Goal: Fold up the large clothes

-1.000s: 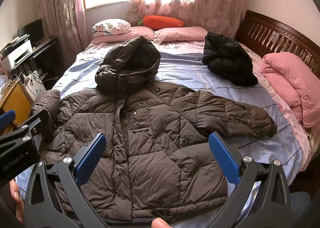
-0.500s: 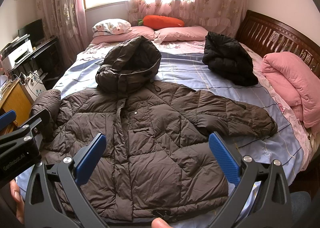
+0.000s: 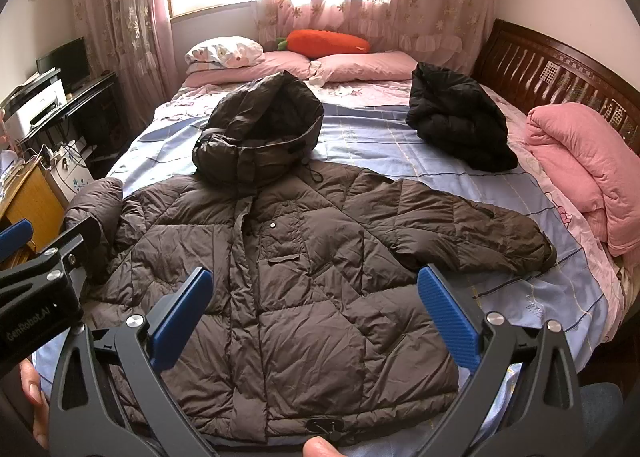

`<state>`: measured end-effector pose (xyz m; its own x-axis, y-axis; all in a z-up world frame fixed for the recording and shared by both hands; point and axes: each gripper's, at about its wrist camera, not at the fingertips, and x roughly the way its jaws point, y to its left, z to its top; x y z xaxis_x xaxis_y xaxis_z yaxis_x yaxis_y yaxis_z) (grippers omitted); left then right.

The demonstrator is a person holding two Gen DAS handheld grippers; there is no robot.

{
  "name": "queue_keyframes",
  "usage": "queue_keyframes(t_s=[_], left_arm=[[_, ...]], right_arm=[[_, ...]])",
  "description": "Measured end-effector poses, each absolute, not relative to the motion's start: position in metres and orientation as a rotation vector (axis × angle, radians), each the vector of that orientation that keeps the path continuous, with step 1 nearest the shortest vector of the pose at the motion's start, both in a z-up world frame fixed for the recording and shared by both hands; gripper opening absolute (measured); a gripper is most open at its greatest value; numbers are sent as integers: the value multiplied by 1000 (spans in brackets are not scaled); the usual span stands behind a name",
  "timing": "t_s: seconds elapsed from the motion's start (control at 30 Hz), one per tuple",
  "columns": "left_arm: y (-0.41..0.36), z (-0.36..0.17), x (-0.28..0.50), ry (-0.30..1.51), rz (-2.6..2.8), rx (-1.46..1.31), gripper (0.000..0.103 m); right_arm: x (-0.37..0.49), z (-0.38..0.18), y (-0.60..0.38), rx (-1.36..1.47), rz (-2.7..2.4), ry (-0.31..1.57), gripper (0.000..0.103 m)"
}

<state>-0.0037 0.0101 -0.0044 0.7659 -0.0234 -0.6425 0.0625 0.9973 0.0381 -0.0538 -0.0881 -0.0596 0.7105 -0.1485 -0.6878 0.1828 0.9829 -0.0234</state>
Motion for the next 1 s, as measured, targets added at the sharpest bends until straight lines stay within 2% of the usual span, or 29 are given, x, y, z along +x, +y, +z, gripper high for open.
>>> queue_keyframes(t_s=[0.73,1.0], left_arm=[[11,-5,-3,702,-44,56,101],[15,-11,-7,714,-68,22,101]], right_arm=[[-51,-62,-89,39,-192,772,102],[3,-36,-169,-74,-292,765,102]])
